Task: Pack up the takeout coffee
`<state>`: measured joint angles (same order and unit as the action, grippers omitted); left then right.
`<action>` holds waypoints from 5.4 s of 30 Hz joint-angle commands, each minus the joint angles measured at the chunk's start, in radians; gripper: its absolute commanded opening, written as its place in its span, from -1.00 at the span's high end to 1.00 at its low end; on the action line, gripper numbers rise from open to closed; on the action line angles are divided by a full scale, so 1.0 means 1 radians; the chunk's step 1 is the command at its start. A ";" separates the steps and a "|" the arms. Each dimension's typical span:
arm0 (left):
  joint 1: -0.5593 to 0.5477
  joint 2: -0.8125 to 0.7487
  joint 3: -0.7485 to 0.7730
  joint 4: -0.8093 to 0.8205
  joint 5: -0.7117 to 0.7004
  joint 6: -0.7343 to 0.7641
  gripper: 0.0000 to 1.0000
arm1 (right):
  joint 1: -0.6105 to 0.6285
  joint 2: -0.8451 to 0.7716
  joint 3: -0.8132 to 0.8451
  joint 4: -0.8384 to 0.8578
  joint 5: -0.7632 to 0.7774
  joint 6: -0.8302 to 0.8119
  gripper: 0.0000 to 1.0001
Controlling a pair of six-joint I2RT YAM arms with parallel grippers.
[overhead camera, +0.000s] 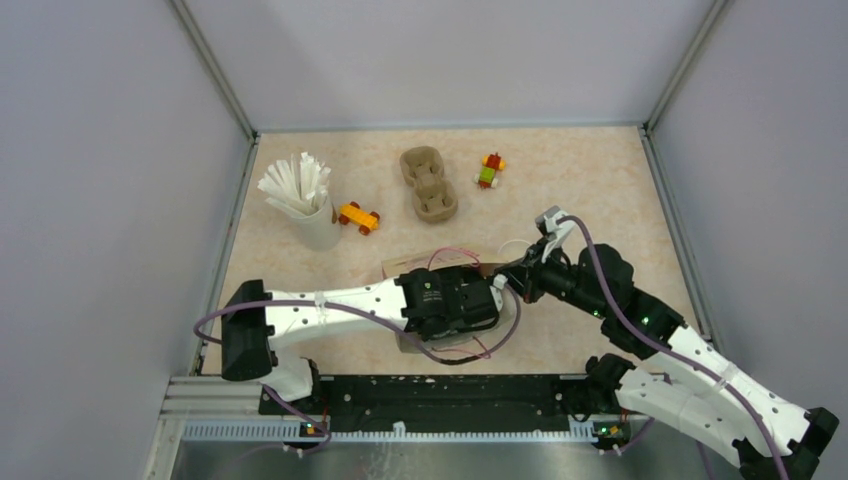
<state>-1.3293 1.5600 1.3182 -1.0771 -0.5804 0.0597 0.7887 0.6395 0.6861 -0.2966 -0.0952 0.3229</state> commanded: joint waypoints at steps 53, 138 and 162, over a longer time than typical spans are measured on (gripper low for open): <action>0.062 -0.073 -0.093 0.178 0.111 0.259 0.43 | -0.007 0.124 0.034 0.010 0.020 0.038 0.60; 0.061 -0.144 -0.105 0.168 -0.023 0.343 0.53 | -0.008 0.156 -0.032 0.064 -0.028 0.154 1.00; 0.094 -0.178 -0.114 0.090 -0.015 0.401 0.52 | -0.008 0.193 -0.011 0.059 -0.052 0.140 1.00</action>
<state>-1.2533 1.4086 1.1744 -0.9554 -0.5922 0.4427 0.7887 0.8326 0.6304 -0.2680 -0.1375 0.4747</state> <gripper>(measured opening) 0.873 0.003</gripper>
